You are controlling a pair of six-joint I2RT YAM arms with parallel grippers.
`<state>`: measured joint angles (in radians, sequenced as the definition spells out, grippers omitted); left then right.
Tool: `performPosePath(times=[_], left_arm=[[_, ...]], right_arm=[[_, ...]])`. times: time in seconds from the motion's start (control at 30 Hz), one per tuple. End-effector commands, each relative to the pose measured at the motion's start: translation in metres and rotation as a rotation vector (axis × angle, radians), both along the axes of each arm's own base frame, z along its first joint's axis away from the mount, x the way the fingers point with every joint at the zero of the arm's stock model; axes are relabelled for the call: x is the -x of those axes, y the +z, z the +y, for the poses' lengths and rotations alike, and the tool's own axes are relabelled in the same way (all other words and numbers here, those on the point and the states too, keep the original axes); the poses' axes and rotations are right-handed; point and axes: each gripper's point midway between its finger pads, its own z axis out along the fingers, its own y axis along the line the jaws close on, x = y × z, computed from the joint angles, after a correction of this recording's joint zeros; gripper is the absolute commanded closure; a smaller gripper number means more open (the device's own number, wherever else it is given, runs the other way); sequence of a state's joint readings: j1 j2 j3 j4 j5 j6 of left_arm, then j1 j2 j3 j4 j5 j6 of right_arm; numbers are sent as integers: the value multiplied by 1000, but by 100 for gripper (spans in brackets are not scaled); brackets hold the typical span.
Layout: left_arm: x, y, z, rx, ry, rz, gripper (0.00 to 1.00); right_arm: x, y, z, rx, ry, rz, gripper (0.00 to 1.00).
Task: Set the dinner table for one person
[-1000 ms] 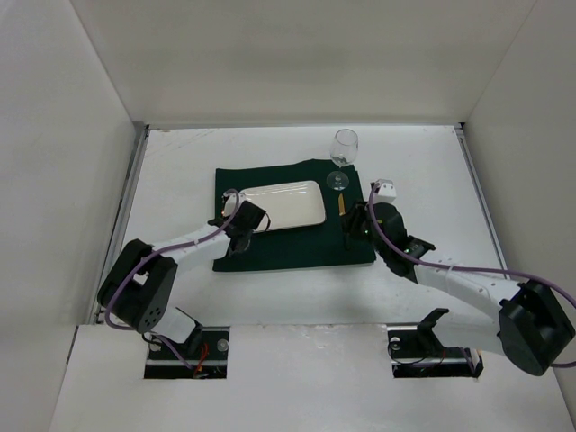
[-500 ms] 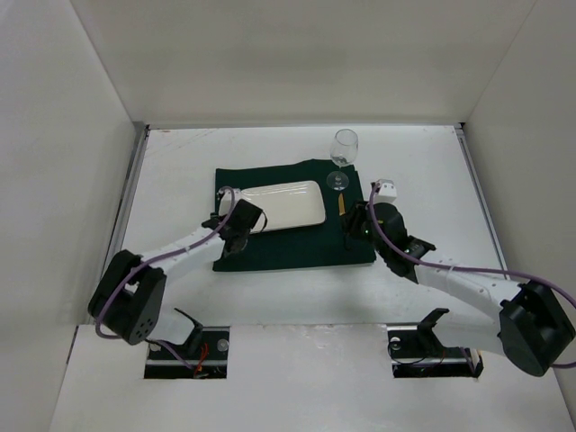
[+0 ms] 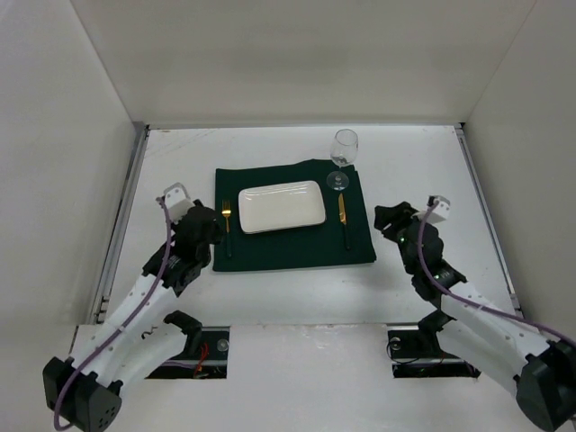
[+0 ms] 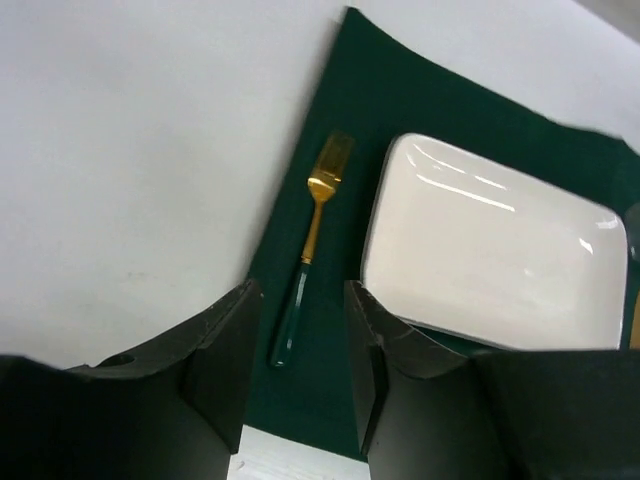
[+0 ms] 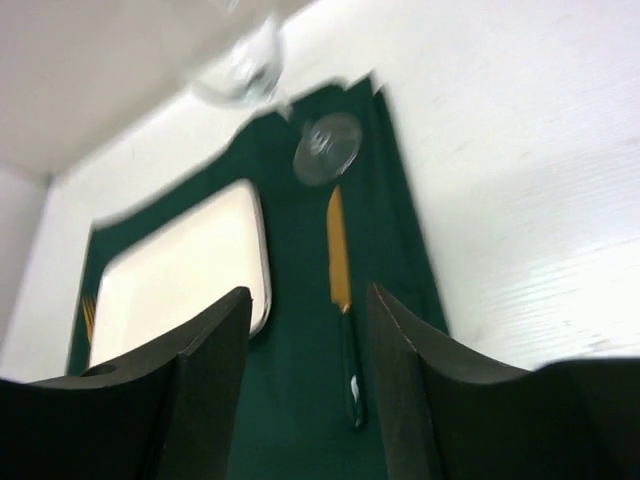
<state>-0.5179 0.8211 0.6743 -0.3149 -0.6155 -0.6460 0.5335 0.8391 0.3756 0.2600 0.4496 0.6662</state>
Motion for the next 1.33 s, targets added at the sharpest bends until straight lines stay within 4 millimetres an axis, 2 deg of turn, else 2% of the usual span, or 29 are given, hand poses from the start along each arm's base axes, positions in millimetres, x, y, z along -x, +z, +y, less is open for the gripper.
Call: performPosePath(times=[0.0, 0.1, 0.2, 0.33, 0.57, 0.73, 1.03, 1.3], left_arm=[[19, -16, 35, 59, 177, 25, 62], [35, -23, 66, 102, 301, 23, 60], [50, -34, 86, 142, 394, 46, 57], [62, -53, 97, 187, 441, 90, 56], [55, -75, 89, 264, 423, 136, 56], [48, -67, 93, 263, 436, 97, 56], [39, -75, 81, 263, 383, 105, 56], [33, -65, 74, 246, 343, 77, 56]], right_arm=[[-5, 16, -42, -154, -179, -95, 43], [-4, 11, -63, -189, -241, -93, 42], [-2, 7, -72, -229, -276, -88, 41], [-4, 6, -71, -229, -274, -80, 41], [-8, 2, -63, -230, -244, -58, 40], [-8, 1, -60, -237, -232, -57, 40], [-9, -1, -58, -236, -224, -50, 40], [-16, -8, -48, -217, -194, -17, 40]])
